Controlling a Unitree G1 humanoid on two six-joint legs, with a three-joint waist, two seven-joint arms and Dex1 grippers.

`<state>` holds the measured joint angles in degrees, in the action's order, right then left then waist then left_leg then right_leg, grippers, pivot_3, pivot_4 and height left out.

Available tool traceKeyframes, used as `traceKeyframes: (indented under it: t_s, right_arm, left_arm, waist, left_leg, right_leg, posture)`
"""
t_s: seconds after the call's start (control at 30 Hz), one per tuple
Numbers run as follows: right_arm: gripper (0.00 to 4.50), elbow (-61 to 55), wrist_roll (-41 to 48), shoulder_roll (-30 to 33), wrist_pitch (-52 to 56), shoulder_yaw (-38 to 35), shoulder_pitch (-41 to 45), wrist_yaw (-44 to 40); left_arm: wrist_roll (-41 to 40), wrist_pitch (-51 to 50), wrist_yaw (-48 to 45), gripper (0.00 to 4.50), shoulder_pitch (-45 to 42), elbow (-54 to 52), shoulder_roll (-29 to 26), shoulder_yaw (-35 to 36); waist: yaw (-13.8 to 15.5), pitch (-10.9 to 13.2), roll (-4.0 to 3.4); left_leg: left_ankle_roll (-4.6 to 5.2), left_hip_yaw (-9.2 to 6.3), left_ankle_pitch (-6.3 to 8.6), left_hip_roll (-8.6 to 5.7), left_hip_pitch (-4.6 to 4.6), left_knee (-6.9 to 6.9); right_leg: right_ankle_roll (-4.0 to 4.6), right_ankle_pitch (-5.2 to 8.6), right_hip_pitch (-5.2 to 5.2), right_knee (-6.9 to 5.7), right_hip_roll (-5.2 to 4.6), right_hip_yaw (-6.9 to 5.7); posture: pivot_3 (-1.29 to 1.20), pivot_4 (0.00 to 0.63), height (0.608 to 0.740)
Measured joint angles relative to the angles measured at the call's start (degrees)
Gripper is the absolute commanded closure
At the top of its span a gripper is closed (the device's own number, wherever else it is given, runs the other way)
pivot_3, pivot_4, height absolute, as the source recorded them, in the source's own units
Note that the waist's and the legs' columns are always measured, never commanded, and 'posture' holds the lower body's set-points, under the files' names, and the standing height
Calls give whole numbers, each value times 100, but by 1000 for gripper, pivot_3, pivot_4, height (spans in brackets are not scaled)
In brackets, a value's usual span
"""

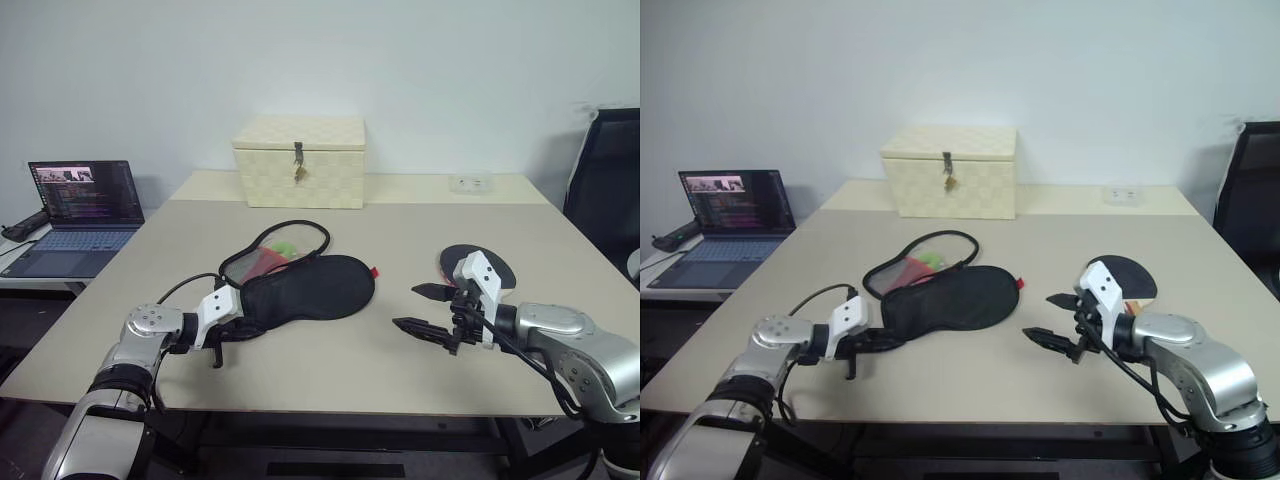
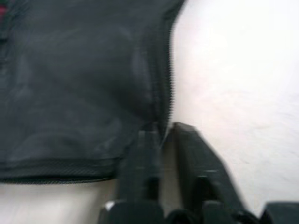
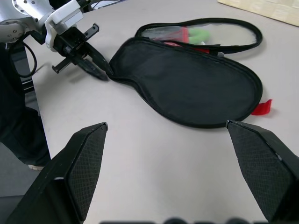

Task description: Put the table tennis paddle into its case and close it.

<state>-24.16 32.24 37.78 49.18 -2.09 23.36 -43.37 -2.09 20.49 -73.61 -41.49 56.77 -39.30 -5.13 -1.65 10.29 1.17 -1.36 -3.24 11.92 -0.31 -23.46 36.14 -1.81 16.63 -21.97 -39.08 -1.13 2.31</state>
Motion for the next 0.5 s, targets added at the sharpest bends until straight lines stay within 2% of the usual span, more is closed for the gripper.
traceKeyframes:
  t_s: [0.27,0.5]
  right_arm:
    - [0,104,-4,154,-2,-146,33,14]
    - [0,170,1,305,-1,-191,61,2]
  left_arm:
    - [-64,-486,184,4467,176,-626,489,96]
    - [-122,-1560,697,4467,503,-1929,1805,-259]
  waist:
    - [160,-1,-2]
    - [260,4,6]
  left_leg:
    - [0,-5,0,-11,-1,1]
    - [0,-8,0,-18,-17,8]
  right_leg:
    - [-5,-2,14,11,-9,-11]
    - [-16,-6,10,17,-14,-12]
  posture:
    - [0,150,740]
    - [0,150,740]
